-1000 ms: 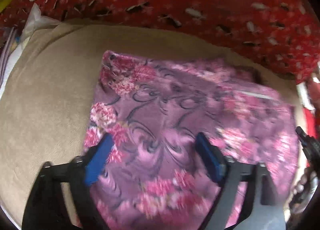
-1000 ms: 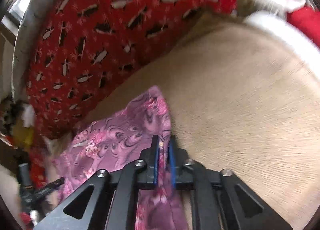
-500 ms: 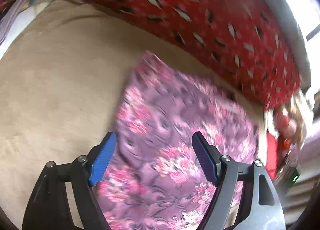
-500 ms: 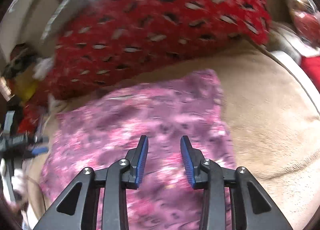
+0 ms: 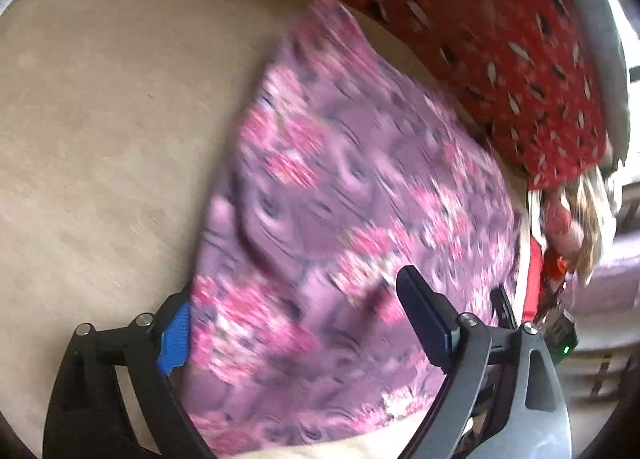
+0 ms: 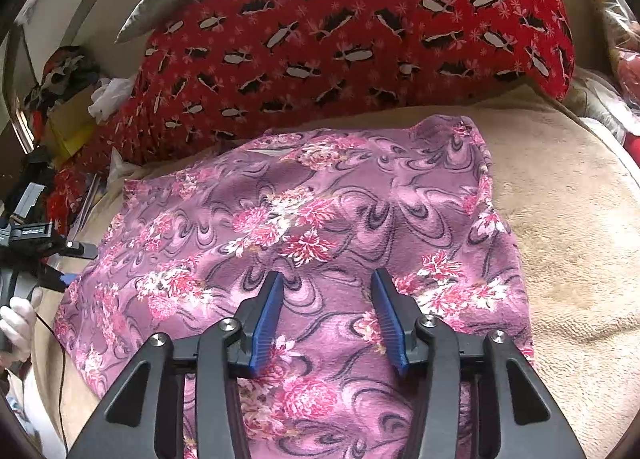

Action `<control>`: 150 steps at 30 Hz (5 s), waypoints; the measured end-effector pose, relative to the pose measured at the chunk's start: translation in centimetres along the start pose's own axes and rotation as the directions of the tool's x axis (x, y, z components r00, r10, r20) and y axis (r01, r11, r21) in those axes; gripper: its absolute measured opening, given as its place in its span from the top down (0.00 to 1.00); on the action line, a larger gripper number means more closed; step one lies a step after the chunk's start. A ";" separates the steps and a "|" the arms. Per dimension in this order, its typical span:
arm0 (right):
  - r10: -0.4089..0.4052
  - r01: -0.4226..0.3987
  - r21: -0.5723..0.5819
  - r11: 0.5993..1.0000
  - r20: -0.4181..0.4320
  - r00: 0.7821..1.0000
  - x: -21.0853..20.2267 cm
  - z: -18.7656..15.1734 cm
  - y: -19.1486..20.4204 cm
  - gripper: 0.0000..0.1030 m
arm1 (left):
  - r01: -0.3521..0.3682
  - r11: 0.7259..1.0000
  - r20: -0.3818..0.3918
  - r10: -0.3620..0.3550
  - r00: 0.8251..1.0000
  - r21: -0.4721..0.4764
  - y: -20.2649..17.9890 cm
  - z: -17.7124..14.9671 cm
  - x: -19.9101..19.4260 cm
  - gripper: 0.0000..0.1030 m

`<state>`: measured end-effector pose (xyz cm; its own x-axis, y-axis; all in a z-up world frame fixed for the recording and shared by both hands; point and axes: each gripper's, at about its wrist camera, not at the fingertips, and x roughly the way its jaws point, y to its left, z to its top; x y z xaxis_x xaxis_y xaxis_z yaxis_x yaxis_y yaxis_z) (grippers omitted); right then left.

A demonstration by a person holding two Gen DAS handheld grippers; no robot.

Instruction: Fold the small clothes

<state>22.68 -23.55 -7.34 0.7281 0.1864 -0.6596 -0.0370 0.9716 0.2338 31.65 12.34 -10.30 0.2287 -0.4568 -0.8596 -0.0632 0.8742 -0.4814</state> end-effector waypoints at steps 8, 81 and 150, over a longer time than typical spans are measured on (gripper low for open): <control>0.026 -0.026 0.020 0.999 0.004 1.000 0.1 0.2 -0.6 0.52 | 0.035 0.996 0.058 -0.030 0.998 -0.077 -0.2 -0.3 -2.8 0.86; 0.001 0.002 0.036 0.999 -0.082 0.997 -3.6 1.2 -2.3 0.36 | 0.232 0.972 0.129 -0.226 0.965 -0.033 -12.1 -5.0 -3.1 0.54; 0.240 -0.177 0.296 0.939 -0.192 0.952 -4.8 -0.2 -10.4 0.70 | -0.099 0.971 0.063 0.087 0.994 0.216 -16.8 -9.2 5.1 0.44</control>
<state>19.45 -34.54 -6.78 0.5522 0.4385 -0.7090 0.0394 0.8358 0.5476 24.89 -6.19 -8.17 0.2826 -0.3676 -0.8860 0.1254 0.9299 -0.3458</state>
